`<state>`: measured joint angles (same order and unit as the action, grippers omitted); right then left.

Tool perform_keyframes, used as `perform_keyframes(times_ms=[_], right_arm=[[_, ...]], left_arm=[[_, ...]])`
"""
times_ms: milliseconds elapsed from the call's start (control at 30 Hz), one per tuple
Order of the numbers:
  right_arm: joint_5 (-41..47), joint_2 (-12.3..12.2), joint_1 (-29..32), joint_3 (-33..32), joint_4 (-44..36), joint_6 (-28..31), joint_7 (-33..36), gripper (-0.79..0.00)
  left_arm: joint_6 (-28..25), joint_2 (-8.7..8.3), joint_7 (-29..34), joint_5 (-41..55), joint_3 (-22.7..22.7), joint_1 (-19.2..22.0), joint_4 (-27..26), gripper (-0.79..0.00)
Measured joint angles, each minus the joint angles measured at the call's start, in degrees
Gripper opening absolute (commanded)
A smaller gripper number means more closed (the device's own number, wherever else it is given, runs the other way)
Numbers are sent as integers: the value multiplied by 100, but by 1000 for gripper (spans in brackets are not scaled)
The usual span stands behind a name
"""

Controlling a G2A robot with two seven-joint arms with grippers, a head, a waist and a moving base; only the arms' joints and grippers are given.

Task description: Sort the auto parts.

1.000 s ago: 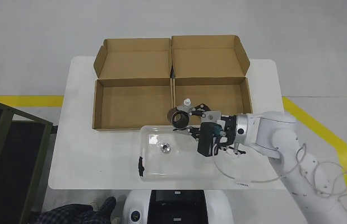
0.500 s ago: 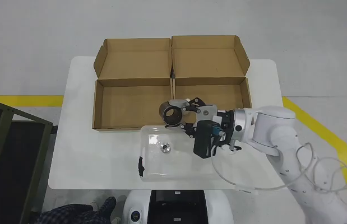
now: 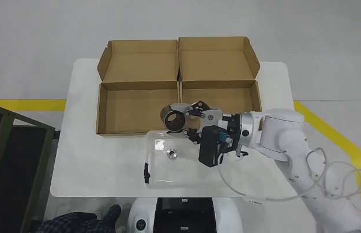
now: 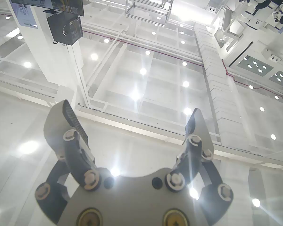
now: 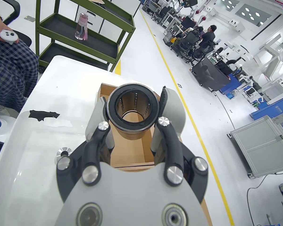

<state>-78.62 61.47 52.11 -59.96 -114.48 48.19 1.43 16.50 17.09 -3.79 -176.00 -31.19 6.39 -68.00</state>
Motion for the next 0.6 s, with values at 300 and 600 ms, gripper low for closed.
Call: perform_keyframes(times_ms=[300, 600], right_arm=[[10, 80, -72, 381, 338, -33, -102, -785], [-168, 249, -324, 1050, 1005, -135, -160, -785]], left_arm=[[0, 0, 0, 0, 0, 0, 0, 0], [0, 0, 0, 0, 0, 0, 0, 0]])
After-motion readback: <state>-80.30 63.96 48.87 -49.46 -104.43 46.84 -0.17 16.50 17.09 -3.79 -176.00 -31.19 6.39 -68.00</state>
